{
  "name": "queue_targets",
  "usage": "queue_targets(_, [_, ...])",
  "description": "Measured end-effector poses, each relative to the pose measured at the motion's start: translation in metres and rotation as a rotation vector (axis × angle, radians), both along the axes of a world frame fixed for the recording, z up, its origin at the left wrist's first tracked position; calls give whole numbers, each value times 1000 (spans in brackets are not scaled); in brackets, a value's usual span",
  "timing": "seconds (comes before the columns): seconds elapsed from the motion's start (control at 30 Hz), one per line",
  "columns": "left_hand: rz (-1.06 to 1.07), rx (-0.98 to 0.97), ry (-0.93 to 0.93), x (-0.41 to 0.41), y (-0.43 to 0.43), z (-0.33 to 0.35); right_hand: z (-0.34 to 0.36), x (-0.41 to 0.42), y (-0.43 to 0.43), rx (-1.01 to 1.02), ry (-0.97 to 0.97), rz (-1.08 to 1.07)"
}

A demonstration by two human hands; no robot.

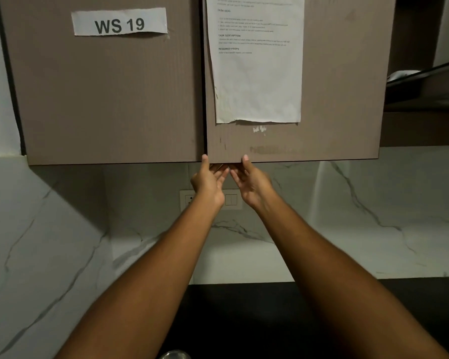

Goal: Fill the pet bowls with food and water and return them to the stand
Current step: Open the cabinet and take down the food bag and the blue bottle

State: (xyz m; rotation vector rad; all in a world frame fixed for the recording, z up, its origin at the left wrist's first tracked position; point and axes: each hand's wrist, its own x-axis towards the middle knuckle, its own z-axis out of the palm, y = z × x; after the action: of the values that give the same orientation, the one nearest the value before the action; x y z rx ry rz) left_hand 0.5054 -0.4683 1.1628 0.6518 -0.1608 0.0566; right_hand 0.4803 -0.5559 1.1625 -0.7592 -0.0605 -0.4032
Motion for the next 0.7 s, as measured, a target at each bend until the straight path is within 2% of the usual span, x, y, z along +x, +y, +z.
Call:
queue_targets(0.33, [307, 25, -276, -115, -12, -27, -18, -100, -10, 77, -112, 141])
queue_targets(0.57, [549, 211, -381, -190, -33, -34, -19, -166, -30, 128, -141, 231])
queue_targets(0.63, [592, 267, -425, -211, -36, -36, -19, -187, -34, 110, -114, 176])
queue_targets(0.7, [620, 307, -475, -231, -40, -36, -20, -206, -40, -1, -63, -45])
